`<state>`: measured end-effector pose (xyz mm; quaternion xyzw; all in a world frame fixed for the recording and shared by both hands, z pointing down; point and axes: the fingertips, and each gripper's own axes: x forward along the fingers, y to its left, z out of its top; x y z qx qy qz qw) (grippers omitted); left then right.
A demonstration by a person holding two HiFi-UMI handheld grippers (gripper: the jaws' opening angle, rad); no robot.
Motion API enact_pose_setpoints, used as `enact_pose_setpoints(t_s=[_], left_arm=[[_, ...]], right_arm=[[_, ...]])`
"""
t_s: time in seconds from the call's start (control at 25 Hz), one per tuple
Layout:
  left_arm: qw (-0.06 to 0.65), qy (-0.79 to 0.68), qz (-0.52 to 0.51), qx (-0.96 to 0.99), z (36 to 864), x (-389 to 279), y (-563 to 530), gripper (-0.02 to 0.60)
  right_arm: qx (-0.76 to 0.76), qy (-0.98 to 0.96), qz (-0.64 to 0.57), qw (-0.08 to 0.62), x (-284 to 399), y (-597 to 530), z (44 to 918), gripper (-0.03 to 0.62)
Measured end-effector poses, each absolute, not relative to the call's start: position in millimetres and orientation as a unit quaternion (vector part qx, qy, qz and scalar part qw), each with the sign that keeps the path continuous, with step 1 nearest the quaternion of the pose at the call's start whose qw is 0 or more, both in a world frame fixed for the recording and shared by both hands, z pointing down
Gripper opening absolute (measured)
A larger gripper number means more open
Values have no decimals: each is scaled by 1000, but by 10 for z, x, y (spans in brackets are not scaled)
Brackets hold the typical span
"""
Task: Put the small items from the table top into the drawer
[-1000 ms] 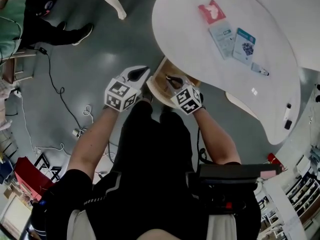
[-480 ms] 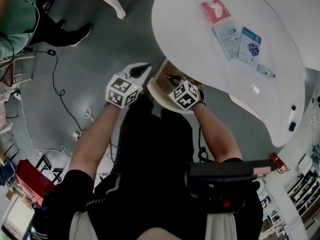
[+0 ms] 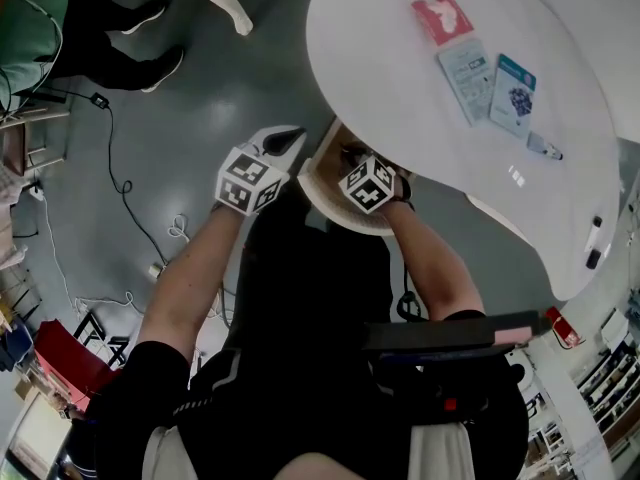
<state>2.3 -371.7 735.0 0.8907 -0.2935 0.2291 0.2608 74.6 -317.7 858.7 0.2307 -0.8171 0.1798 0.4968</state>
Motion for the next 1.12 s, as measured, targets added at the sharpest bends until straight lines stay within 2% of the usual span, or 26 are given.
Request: enact_pose_setpoints(t_s=[0.64, 0.76, 0.84, 1.12], left_arm=[[260, -279, 218, 898, 7400, 180, -3757, 2], [259, -281, 214, 899, 7354, 154, -3759, 2], [260, -283, 215, 898, 7350, 128, -3747, 2], [260, -286, 213, 897, 7272, 101, -3671, 2]], right_arm=[[259, -799, 196, 506, 819, -3321, 8903, 42], [257, -802, 205, 498, 783, -3286, 8937, 71], [257, -803, 212, 494, 763, -3280, 8942, 112], [262, -803, 219, 488, 772, -3281, 8859, 163]])
